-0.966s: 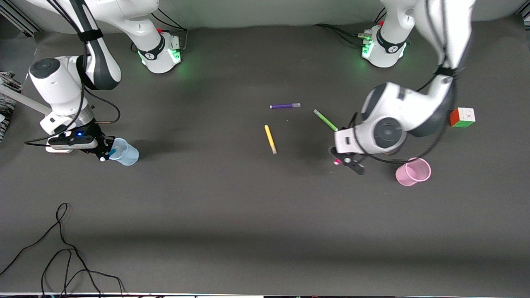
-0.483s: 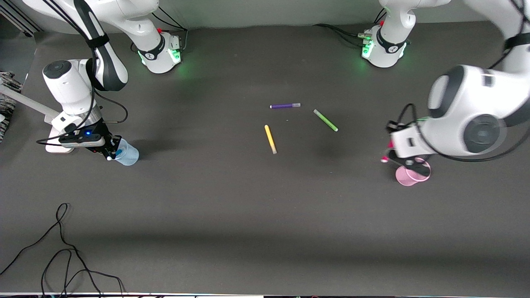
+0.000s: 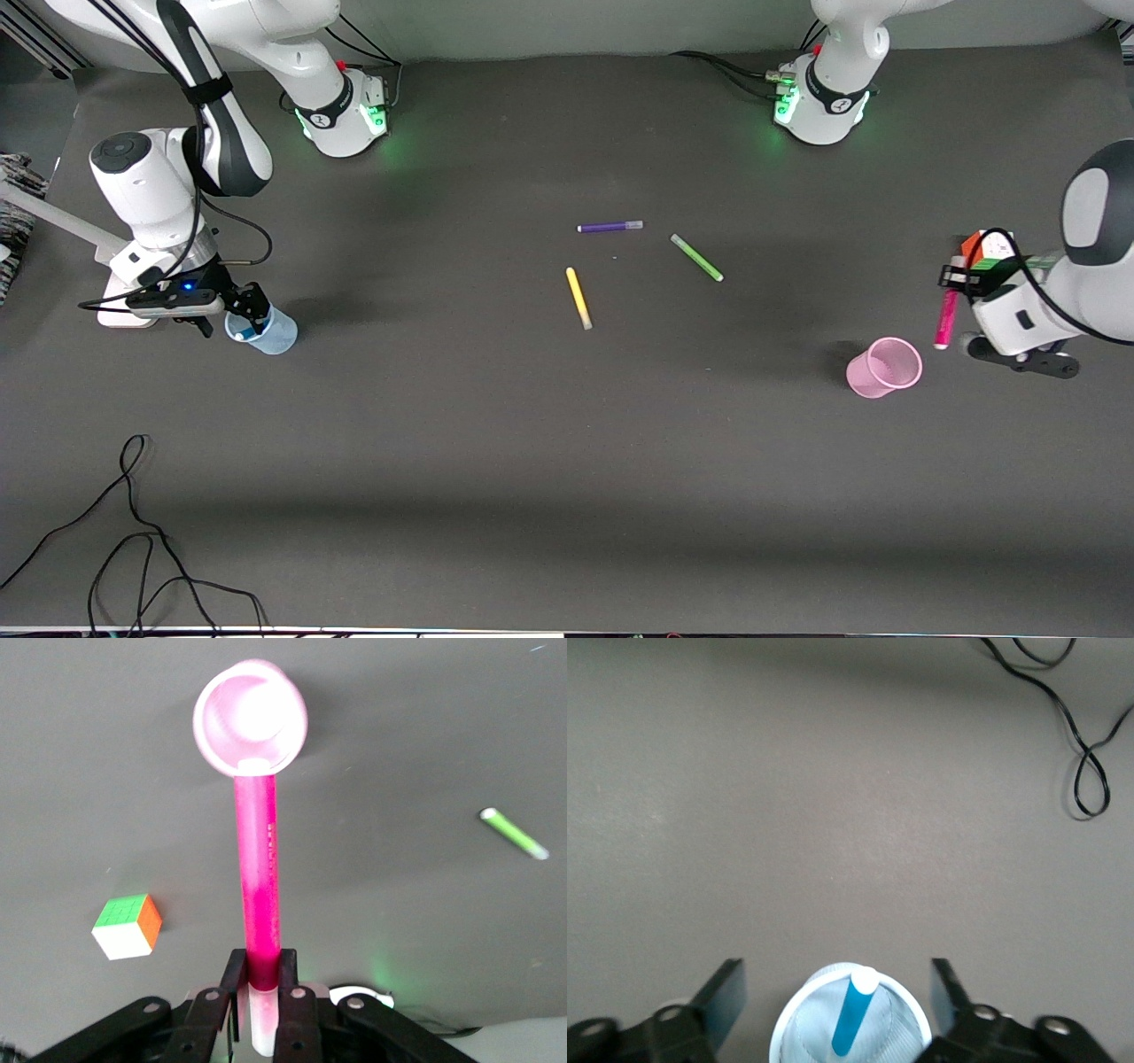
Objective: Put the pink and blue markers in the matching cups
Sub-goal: 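Drop the blue marker into the blue cup while the left gripper nears the pink cup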
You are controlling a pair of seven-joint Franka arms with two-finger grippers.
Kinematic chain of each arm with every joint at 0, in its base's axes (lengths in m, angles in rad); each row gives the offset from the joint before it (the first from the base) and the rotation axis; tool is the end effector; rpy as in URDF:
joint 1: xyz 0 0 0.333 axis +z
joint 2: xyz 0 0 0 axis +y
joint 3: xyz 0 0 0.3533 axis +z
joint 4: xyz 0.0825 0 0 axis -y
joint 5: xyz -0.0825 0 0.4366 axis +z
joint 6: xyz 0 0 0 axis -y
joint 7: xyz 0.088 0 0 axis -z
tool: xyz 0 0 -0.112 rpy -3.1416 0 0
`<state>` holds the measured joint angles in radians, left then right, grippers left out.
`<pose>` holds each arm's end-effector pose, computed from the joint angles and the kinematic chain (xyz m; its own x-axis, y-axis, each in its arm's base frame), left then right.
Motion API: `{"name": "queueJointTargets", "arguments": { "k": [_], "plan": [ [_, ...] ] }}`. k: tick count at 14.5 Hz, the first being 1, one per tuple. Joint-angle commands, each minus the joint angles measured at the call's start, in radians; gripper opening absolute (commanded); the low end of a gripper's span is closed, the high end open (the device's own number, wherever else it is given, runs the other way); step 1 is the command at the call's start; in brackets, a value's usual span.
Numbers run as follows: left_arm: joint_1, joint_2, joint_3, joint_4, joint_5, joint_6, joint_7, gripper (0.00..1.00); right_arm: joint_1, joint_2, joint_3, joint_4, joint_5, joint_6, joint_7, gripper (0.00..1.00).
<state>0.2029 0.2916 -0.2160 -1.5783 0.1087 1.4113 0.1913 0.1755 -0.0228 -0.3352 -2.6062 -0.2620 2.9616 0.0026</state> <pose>0.6509 0.0188 0.4623 0.8765 -0.2031 -0.4364 -0.2060 -0.9777 0.0413 0.4933 -0.0616 0.2882 0.9301 0.1032 0.3526 0.0610 -0.9898 0.1288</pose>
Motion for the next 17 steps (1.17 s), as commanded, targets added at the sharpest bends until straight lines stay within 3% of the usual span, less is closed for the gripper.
{"name": "queueJointTargets", "arguments": {
  "k": [1,10,12,15,17],
  "plan": [
    [0.004,0.102,0.003,0.093,0.045,-0.075,-0.047,0.02,0.007,-0.025,-0.008,0.031,-0.014,-0.056,0.002,1.0],
    [-0.057,0.397,0.006,0.244,0.108,-0.115,-0.136,0.02,0.015,-0.052,0.042,0.153,-0.006,-0.265,0.005,1.0],
    [-0.057,0.411,0.004,0.247,0.106,-0.095,-0.136,0.02,0.016,-0.06,0.048,0.211,0.013,-0.375,0.003,1.0],
    [-0.06,0.435,0.004,0.247,0.106,-0.078,-0.154,0.02,0.015,-0.074,0.09,0.319,0.116,-0.562,-0.009,1.0],
    [-0.066,0.443,0.004,0.247,0.108,-0.061,-0.158,0.09,0.016,-0.083,0.097,0.438,0.188,-0.765,-0.009,1.0]
  ]
}}
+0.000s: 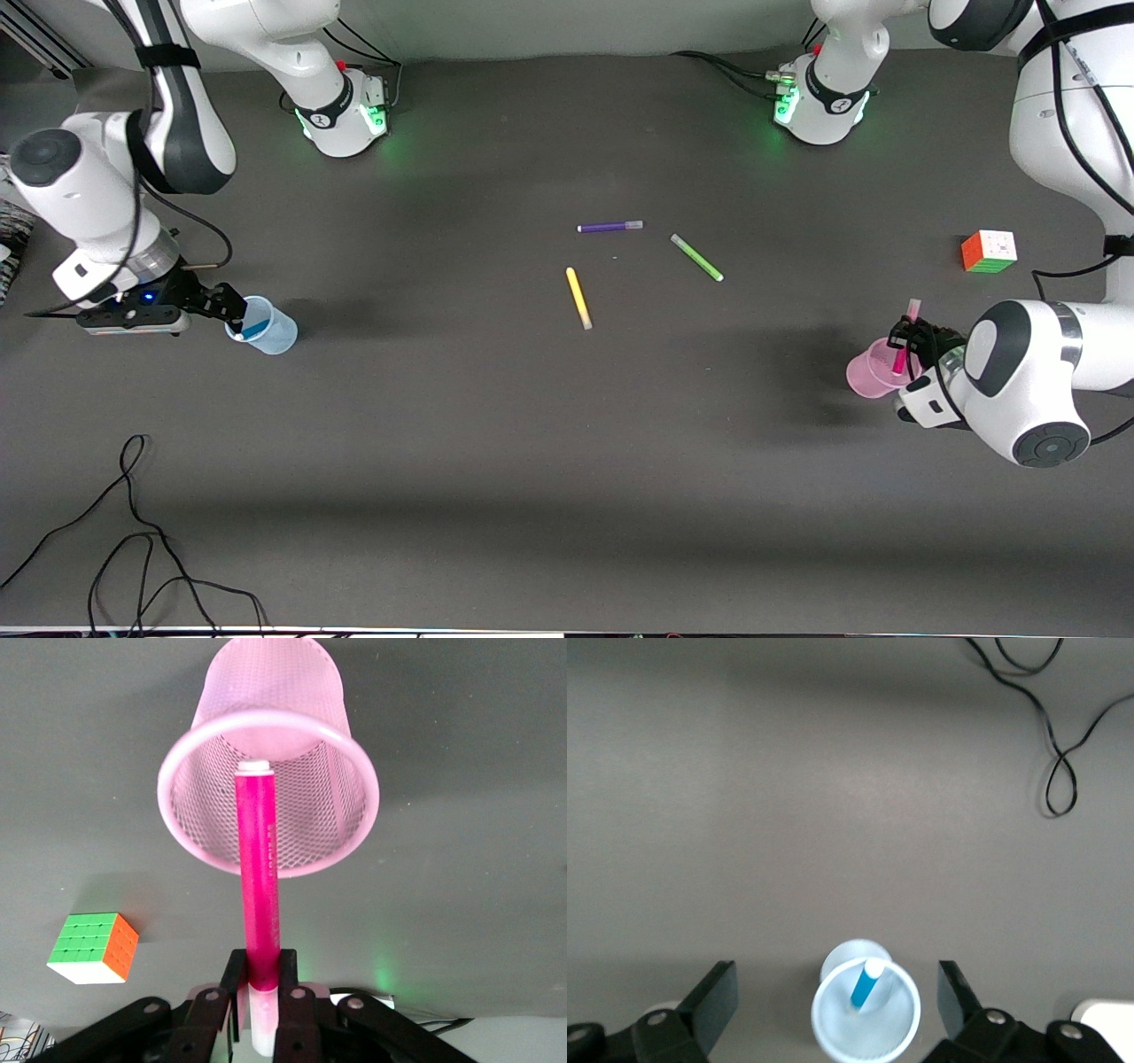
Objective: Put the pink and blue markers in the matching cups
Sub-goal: 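Drop the blue marker into the blue cup while the left gripper nears the pink cup, then release the pink marker into the pink cup while the right gripper withdraws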
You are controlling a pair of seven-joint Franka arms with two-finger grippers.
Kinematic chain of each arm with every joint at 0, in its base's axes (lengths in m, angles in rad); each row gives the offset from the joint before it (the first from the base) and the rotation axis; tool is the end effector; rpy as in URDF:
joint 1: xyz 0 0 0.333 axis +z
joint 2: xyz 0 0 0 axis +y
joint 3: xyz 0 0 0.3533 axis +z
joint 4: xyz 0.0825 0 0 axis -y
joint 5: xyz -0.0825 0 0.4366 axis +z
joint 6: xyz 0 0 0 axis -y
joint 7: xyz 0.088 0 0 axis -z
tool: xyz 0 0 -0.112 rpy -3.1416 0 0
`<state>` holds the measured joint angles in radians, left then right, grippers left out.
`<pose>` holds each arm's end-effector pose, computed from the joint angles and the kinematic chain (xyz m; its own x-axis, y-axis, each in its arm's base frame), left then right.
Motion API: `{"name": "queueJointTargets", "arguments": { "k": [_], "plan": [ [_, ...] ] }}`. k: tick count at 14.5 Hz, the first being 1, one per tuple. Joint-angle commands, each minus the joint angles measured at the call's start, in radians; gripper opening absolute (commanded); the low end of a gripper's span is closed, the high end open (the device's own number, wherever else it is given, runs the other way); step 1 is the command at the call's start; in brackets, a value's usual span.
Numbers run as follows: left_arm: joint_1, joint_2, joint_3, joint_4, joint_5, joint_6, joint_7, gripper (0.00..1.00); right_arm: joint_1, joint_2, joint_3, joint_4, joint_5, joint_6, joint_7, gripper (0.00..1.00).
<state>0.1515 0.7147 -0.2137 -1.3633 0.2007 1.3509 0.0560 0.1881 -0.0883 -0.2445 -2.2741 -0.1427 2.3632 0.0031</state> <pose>0.7090 0.0094 0.2710 0.7490 -0.1114 -0.6531 -0.1479 -0.9890 -0.0009 0.5608 -0.0351 0.4116 0.9846 0.0400 0.1704 0.0242 -0.9953 0.0943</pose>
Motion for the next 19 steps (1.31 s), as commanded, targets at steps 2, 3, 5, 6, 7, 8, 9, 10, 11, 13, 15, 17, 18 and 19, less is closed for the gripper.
{"name": "queueJointTargets", "arguments": {
  "k": [2,3,5,6,7,8,9,10,11,13,15,17,18,19],
  "plan": [
    [-0.015,0.037,0.004,0.032,0.017,0.026,-0.018,0.67,0.004,-0.025,0.03,0.25,0.147,-0.418,-0.012,1.0],
    [-0.015,0.04,0.004,0.032,0.019,0.037,-0.013,0.89,0.004,-0.034,0.033,0.301,0.147,-0.494,-0.011,1.0],
    [-0.013,0.029,0.002,0.035,0.022,0.034,-0.008,1.0,0.002,-0.097,0.048,0.326,0.147,-0.565,-0.006,1.0],
    [-0.013,0.029,0.002,0.055,0.023,0.025,-0.008,1.0,0.002,-0.132,0.05,0.324,0.147,-0.581,-0.003,1.0],
    [-0.015,0.029,0.004,0.085,0.026,0.022,-0.008,1.0,0.002,-0.148,0.05,0.327,0.146,-0.6,-0.003,1.0],
    [-0.013,0.028,0.004,0.13,0.039,0.019,-0.01,1.0,0.001,-0.157,0.048,0.338,0.146,-0.616,-0.008,1.0],
    [-0.012,0.02,0.004,0.162,0.045,0.016,-0.013,1.0,-0.001,-0.156,0.048,0.347,0.144,-0.625,-0.011,1.0],
    [-0.012,0.002,0.004,0.165,0.04,0.017,-0.028,1.0,-0.001,-0.15,0.048,0.349,0.141,-0.625,-0.012,1.0],
    [-0.004,-0.02,0.004,0.162,0.039,0.016,-0.041,1.0,-0.001,-0.142,0.05,0.356,0.138,-0.622,-0.012,1.0],
    [-0.004,-0.09,-0.003,0.13,0.033,0.03,-0.042,1.0,0.001,-0.117,0.051,0.39,0.138,-0.624,-0.011,1.0],
    [-0.003,-0.186,-0.01,0.077,0.026,0.086,-0.039,1.0,0.001,-0.11,0.071,0.409,0.146,-0.627,0.006,1.0],
    [0.009,-0.294,-0.009,-0.011,-0.035,0.163,-0.031,1.0,0.002,-0.107,0.077,0.412,0.141,-0.634,0.005,1.0],
    [0.013,-0.341,-0.007,-0.057,-0.053,0.197,-0.03,1.0,-0.004,-0.097,0.083,0.421,0.138,-0.636,0.0,1.0],
    [0.029,-0.387,-0.007,-0.101,-0.066,0.23,-0.03,1.0,-0.006,-0.088,0.082,0.432,0.135,-0.639,-0.006,1.0]
  ]
}}
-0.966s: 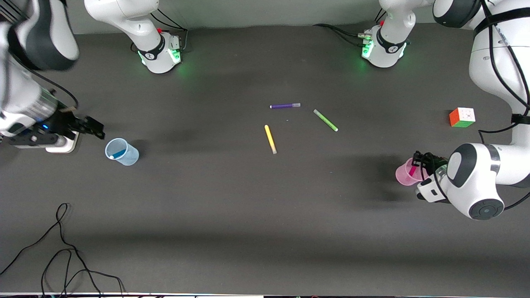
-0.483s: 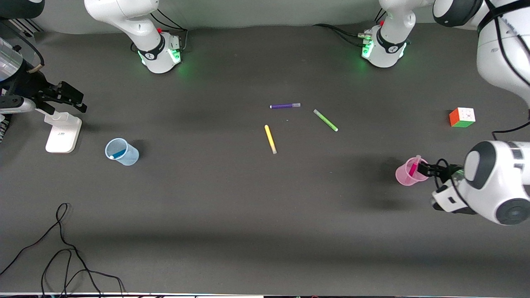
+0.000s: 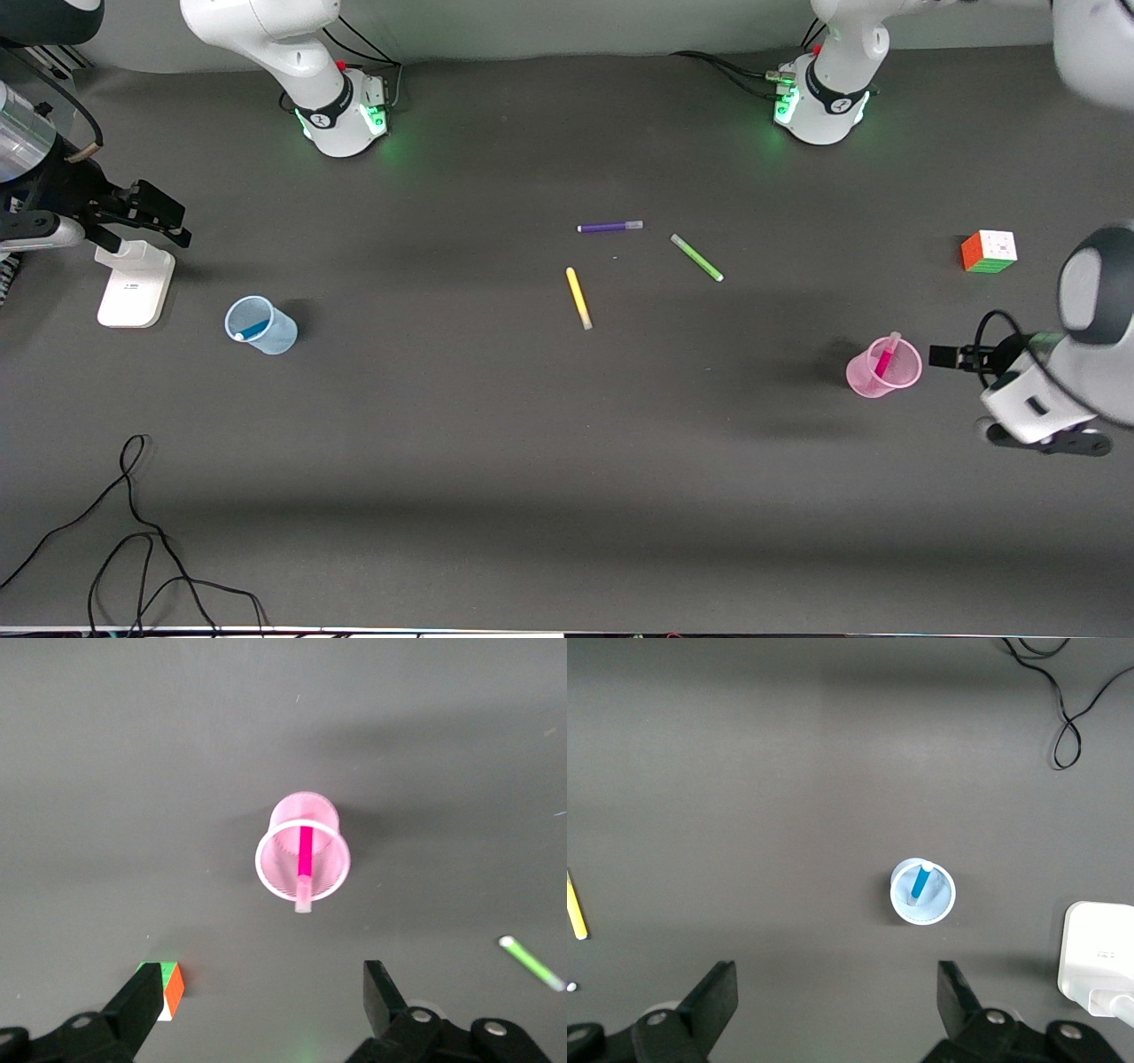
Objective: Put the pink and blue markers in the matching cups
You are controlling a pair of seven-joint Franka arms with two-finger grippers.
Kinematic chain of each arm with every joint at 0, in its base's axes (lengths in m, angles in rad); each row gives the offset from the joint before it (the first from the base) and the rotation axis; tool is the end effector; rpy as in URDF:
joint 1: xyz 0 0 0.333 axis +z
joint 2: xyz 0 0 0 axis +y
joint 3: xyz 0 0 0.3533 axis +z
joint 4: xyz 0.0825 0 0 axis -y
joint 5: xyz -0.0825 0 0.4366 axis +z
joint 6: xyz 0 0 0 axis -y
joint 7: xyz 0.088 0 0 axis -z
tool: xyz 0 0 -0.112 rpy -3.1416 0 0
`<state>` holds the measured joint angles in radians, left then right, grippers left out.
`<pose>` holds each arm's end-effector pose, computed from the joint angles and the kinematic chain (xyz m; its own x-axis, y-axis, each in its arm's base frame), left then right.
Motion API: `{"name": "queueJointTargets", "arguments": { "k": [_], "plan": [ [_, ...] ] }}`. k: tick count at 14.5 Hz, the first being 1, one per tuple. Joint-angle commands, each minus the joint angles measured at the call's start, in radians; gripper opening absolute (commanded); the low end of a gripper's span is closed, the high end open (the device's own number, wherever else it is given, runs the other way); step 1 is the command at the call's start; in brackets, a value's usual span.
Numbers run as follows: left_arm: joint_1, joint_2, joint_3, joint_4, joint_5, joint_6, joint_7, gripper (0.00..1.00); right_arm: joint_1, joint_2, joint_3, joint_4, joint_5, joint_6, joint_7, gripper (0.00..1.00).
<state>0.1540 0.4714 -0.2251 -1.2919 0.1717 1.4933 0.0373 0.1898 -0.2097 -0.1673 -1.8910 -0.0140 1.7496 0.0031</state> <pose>0.7329 0.0010 0.4827 0.9614 -0.0955 -0.2581 -0.1140 -0.9918 -0.0577 0.5466 0.0029 0.6221 0.9976 0.0232 0.0654 0.0246 -0.9995 -0.0210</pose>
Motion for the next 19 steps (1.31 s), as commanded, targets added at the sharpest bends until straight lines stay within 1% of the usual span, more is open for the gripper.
{"name": "queueJointTargets", "arguments": {
  "k": [1,2,4,5,6,8,10,11,13,15,19],
  "plan": [
    [0.036,-0.19,0.004,-0.219,-0.055,0.117,-0.01,1.0,-0.007,0.049,0.006,0.071,0.003,-0.036,-0.003,1.0],
    [0.039,-0.245,0.007,-0.274,-0.076,0.161,-0.01,1.0,-0.006,0.074,0.008,0.108,0.005,-0.057,0.008,1.0],
    [0.058,-0.338,0.007,-0.357,-0.113,0.226,-0.01,1.0,-0.007,0.163,0.005,0.22,0.012,-0.088,0.009,1.0],
    [0.049,-0.376,0.019,-0.389,-0.129,0.246,-0.01,1.0,-0.007,0.205,0.0,0.278,0.017,-0.119,0.009,1.0],
    [0.023,-0.408,0.053,-0.411,-0.147,0.26,-0.01,1.0,-0.007,0.229,0.0,0.308,0.017,-0.148,0.011,1.0],
    [-0.089,-0.431,0.154,-0.417,-0.161,0.246,-0.01,1.0,-0.007,0.236,0.0,0.303,0.025,-0.151,0.017,1.0],
    [-0.146,-0.444,0.184,-0.411,-0.161,0.229,-0.022,1.0,-0.007,0.251,0.0,0.306,0.055,-0.14,0.044,1.0],
    [-0.165,-0.444,0.196,-0.406,-0.161,0.217,-0.023,1.0,-0.007,0.25,0.0,0.306,0.065,-0.137,0.057,1.0],
    [-0.226,-0.445,0.243,-0.394,-0.161,0.197,-0.025,1.0,-0.006,0.231,0.002,0.303,0.068,-0.148,0.099,1.0],
    [-0.232,-0.459,0.253,-0.398,-0.161,0.191,-0.023,1.0,-0.004,0.222,0.005,0.294,0.066,-0.15,0.101,1.0],
    [-0.229,-0.461,0.253,-0.397,-0.161,0.176,-0.023,1.0,-0.004,0.236,0.006,0.3,0.06,-0.137,0.101,1.0]
  ]
}}
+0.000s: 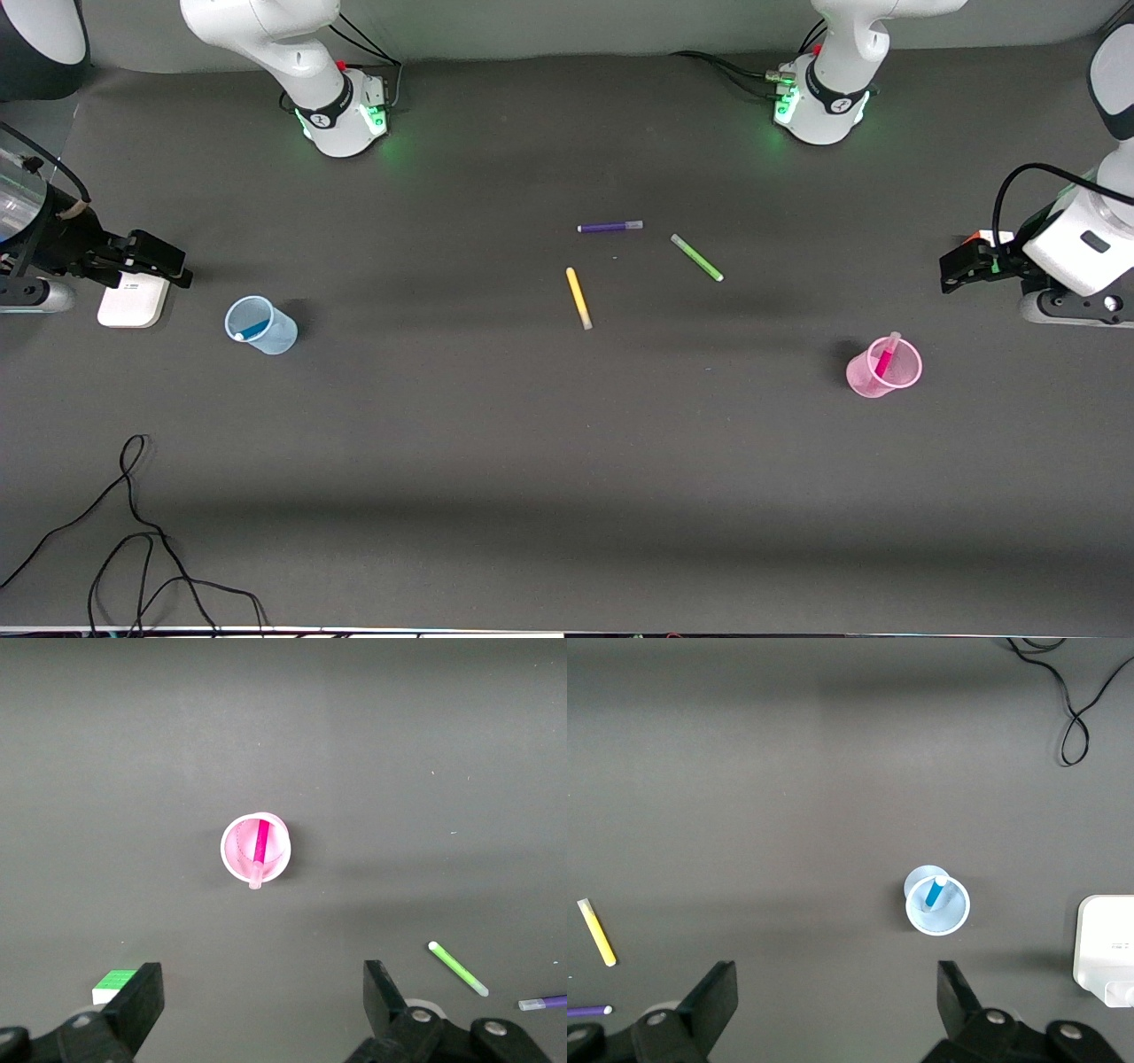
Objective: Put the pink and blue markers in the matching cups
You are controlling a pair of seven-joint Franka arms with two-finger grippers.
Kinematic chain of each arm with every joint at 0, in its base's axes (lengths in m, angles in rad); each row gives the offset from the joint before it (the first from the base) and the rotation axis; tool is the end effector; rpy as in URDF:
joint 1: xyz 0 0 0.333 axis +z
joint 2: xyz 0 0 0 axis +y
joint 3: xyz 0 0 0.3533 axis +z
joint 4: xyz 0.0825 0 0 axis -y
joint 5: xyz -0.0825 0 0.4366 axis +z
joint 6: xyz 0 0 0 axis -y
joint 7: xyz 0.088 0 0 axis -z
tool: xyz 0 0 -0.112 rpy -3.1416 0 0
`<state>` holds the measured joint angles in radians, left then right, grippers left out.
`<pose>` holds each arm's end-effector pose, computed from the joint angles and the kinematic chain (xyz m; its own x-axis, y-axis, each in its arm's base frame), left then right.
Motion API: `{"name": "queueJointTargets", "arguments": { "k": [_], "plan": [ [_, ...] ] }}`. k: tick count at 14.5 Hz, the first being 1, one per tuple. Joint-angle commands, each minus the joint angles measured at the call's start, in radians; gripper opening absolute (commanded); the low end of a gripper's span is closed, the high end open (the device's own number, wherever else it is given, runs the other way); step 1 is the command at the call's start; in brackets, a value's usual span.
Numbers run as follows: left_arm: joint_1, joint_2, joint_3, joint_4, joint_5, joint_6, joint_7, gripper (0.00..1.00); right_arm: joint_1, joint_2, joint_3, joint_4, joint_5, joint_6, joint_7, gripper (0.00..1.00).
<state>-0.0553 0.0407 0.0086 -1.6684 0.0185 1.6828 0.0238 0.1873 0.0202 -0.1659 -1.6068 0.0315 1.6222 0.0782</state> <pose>0.6250 -0.0274 0.5899 0.9970 -0.0725 -0.0268 -0.0730 -0.9972 -0.0180 0.6173 0.0176 0.6302 0.9983 -0.0583 -0.0067 -0.0585 -0.9979 -0.0277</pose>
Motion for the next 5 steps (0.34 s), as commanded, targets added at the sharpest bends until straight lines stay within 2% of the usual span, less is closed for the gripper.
{"name": "queueJointTargets", "arguments": {
  "k": [1,5],
  "plan": [
    [-0.02,-0.03,0.019,-0.02,-0.008,-0.014,-0.01,1.0,-0.002,0.007,0.005,0.018,0.018,-0.009,0.026,1.0],
    [-0.018,-0.028,0.019,-0.02,-0.008,-0.015,-0.009,1.0,-0.003,0.012,0.005,0.012,0.021,-0.004,0.026,1.0]
  ]
}}
